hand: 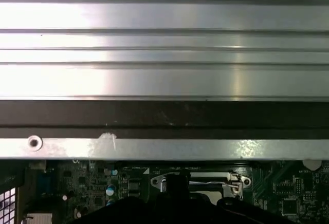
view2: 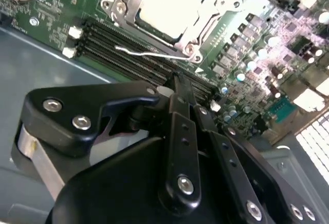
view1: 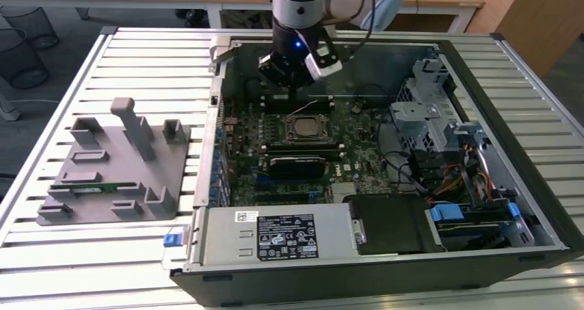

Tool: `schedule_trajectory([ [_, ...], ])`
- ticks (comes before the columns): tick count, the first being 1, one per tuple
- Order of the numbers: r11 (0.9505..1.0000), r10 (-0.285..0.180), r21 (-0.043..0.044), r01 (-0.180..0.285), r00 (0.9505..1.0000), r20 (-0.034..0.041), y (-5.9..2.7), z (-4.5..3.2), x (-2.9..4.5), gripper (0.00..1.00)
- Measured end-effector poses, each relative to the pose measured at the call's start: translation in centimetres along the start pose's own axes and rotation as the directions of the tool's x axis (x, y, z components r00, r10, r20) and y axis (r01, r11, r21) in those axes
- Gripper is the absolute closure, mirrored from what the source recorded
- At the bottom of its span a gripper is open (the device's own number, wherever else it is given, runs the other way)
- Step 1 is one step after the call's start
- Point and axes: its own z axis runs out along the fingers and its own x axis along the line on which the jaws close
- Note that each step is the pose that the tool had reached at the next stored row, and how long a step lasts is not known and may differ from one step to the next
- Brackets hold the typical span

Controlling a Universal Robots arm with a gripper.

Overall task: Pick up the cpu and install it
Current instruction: 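Install the first cpu locking lever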

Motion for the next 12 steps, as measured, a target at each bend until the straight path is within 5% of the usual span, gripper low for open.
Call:
schedule_trajectory([
  [12,1.0000,-0.002,0.0018,0.002,1.0000,-0.0004,-0.10,0.86,-1.29,0.89],
])
